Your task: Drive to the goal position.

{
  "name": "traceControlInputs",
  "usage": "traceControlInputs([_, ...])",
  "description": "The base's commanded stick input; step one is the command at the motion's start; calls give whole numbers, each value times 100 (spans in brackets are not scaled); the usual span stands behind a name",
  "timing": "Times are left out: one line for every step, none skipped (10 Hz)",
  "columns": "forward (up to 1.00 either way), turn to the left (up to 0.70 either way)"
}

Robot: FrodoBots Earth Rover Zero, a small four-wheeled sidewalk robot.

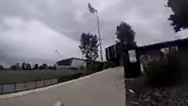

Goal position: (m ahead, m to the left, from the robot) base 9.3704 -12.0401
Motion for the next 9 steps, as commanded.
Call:
traceControlInputs([100,0])
traceControlInputs([100,0])
traceControlInputs([100,0])
traceControlInputs([100,0])
traceControlInputs([100,0])
traceControlInputs([98,0])
traceControlInputs([79,-17])
traceControlInputs([19,-80])
traceControlInputs([0,-99])
